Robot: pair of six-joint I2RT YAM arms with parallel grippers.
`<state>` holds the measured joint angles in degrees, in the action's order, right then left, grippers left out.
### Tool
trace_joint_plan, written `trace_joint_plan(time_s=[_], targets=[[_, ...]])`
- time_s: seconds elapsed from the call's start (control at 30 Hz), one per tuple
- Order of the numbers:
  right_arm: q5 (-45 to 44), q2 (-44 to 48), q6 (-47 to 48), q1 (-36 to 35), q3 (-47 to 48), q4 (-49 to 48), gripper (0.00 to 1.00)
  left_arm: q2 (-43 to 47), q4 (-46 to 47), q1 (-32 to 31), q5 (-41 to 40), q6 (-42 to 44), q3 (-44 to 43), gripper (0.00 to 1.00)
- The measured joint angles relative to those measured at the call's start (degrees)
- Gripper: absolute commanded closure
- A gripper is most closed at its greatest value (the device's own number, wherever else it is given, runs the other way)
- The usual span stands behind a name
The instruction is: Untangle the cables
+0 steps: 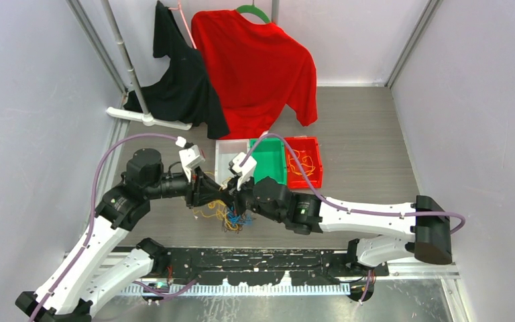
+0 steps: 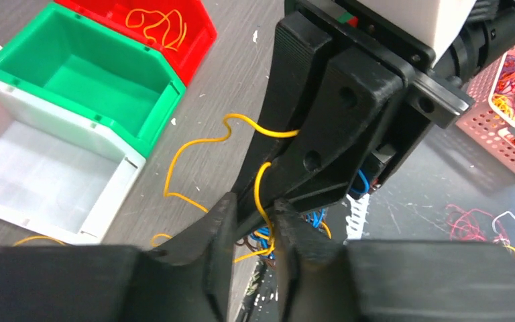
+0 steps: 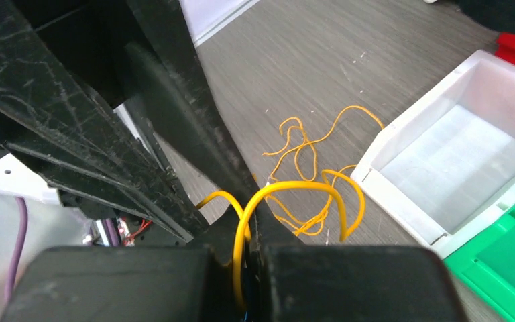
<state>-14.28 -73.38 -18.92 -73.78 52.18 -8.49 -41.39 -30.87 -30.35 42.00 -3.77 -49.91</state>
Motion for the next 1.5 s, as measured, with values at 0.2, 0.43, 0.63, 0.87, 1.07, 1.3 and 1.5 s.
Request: trace_joint_plan(time_s=[0.2,0.43,0.63,0.87,1.07,1.3,1.5], targets=[[-0.5,1.2,-0.8,0.2,-2.3,-1.5,0.84,0.4,0.5,0.1,-1.4,-0.2,0.0,1.00],[0.0,6.1,-1.5,0.0,-10.4,-5.8,0.63,1.4,-0.1,0.0,-3.0,-0.2,0.0,1.00],[-0.2,9.7,-2.6,0.0,-14.1,-7.5,0.54,1.4,-0.3,0.0,-4.4,-0.3,-0.7,1.00],[-2.4,12.1,-3.9,0.0,-17.9,-9.4,0.58,1.1,-1.0,0.0,-5.2,-0.5,-3.7,1.00],[-4.5,11.3,-4.4,0.0,-20.0,-10.0,0.44,0.2,-1.1,0.0,-4.7,0.9,-11.2,1.00],[-4.5,6.7,-3.2,0.0,-17.3,-13.4,0.28,-0.5,-2.5,0.0,-2.5,3.7,-16.0,1.00],[-4.5,-0.1,-1.0,0.0,-11.8,-20.2,0.28,-3.0,-5.1,0.0,-1.9,6.4,-23.0,1.00]])
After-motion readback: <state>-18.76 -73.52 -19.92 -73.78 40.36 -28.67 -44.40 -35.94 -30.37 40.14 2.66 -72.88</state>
